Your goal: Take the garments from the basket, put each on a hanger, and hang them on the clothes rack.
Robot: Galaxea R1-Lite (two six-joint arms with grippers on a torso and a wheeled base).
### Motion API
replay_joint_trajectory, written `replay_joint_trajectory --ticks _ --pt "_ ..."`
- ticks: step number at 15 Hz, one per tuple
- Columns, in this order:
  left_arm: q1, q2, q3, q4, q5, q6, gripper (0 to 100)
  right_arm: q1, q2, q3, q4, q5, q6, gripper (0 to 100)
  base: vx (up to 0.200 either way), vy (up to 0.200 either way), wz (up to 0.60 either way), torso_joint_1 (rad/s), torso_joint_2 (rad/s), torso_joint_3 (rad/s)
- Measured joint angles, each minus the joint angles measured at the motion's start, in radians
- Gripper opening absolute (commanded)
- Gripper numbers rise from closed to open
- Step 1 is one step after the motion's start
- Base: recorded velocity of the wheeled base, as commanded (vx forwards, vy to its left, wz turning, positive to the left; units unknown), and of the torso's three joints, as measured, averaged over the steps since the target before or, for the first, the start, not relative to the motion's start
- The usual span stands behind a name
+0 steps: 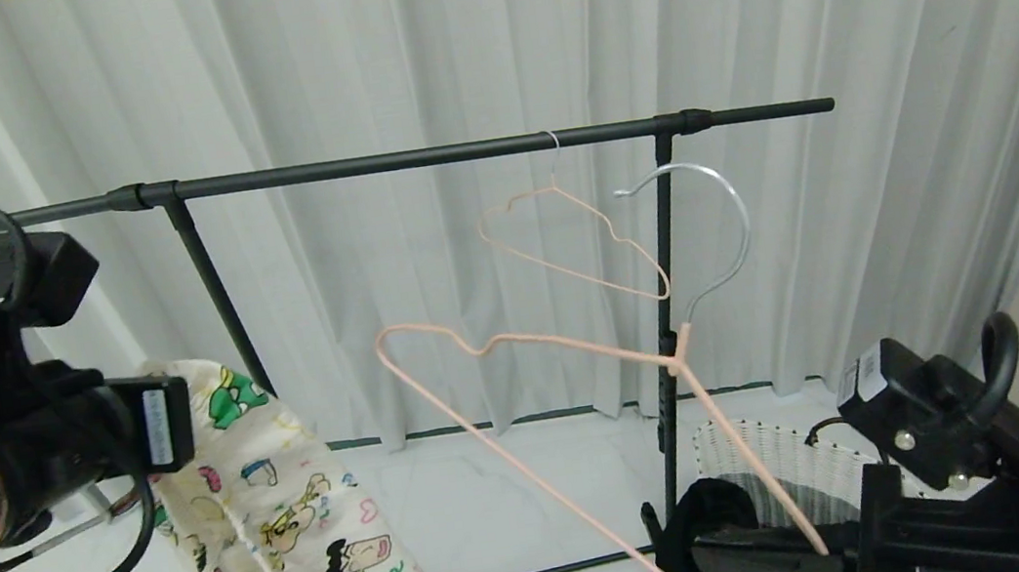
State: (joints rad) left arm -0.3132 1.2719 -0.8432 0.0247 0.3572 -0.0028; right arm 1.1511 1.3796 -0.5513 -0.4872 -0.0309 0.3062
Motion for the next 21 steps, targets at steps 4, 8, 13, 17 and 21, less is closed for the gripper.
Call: replay_joint_trajectory --ticks 4,8,13,17,21 --pt "-0.054 0.17 -0.085 -0.073 0.165 -0.115 0 0.088 0.026 -0.003 -0.006 0.0 0.03 0 0.0 0.0 0.0 0.0 0.0 0.0" --pt "-0.104 0.244 -0.133 -0.083 0.181 -0.146 0 0.101 0.063 -0.007 -0.006 0.002 0.034 0 0.0 0.0 0.0 0.0 0.0 0.0" --pt "-0.136 0.265 -0.141 -0.083 0.198 -0.167 0 0.097 0.146 -0.044 -0.074 -0.002 0.126 0 0.0 0.0 0.0 0.0 0.0 0.0" --pt "-0.149 0.265 -0.14 -0.083 0.204 -0.168 0 0.083 0.209 -0.07 -0.134 -0.047 0.139 0 0.0 0.0 0.0 0.0 0.0 0.0" --pt "-0.222 0.267 -0.141 -0.082 0.204 -0.169 0 0.08 0.283 -0.151 -0.134 -0.097 0.14 0 0.0 0.0 0.0 0.0 0.0 0.0"
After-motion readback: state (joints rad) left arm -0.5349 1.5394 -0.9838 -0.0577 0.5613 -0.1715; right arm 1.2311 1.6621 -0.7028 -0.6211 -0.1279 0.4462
